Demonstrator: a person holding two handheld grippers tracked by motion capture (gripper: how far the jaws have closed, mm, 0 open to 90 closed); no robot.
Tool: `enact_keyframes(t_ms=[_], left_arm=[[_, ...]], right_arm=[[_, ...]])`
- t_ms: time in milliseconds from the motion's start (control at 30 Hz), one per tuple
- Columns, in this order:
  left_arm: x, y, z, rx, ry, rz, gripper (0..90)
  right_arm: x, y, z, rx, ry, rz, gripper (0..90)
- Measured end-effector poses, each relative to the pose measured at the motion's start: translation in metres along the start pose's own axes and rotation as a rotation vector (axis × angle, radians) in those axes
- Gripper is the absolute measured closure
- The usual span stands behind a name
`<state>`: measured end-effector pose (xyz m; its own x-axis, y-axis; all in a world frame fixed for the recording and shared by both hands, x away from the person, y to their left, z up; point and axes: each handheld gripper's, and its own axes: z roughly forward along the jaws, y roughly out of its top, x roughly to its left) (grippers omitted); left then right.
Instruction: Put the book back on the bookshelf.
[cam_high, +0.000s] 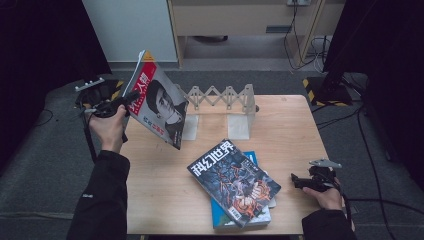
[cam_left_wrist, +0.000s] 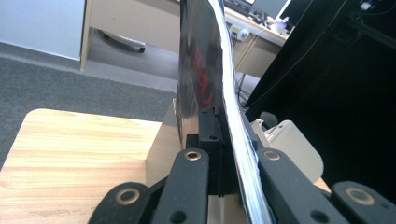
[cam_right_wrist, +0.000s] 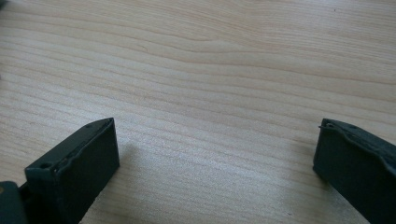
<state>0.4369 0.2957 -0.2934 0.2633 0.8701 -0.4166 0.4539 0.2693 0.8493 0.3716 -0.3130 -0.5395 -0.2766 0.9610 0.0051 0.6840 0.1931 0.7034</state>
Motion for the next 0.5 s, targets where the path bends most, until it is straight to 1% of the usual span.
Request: enact_keyframes(t_ms=[67, 133, 333, 433, 467, 500], left_arm=[[-0.001, -0.001, 0.007, 0.009, 0.006, 0.002, 86.3], [-0.003, -0.002, 0.017, 0.018, 0.023, 0.016, 86.3], [-0.01, -0.003, 0.03, 0.039, 0.061, 0.062, 86.3], [-0.012, -0.004, 0.036, 0.041, 0.079, 0.068, 86.3], [-0.012, -0.005, 0.038, 0.041, 0.08, 0.06, 86.3], [-0.012, -0.006, 0.04, 0.042, 0.083, 0.061, 86.3]], right_arm=[[0.0, 0.0, 0.0, 0.001, 0.002, 0.0, 0.4], [0.0, 0.0, 0.0, 0.002, 0.003, 0.0, 0.4], [0.0, 0.0, 0.0, 0.001, 0.001, 0.0, 0.4], [0.0, 0.0, 0.0, 0.0, 0.001, 0.001, 0.3], [0.0, 0.0, 0.0, 0.0, 0.002, 0.0, 0.4], [0.0, 0.0, 0.0, 0.0, 0.001, 0.001, 0.4]])
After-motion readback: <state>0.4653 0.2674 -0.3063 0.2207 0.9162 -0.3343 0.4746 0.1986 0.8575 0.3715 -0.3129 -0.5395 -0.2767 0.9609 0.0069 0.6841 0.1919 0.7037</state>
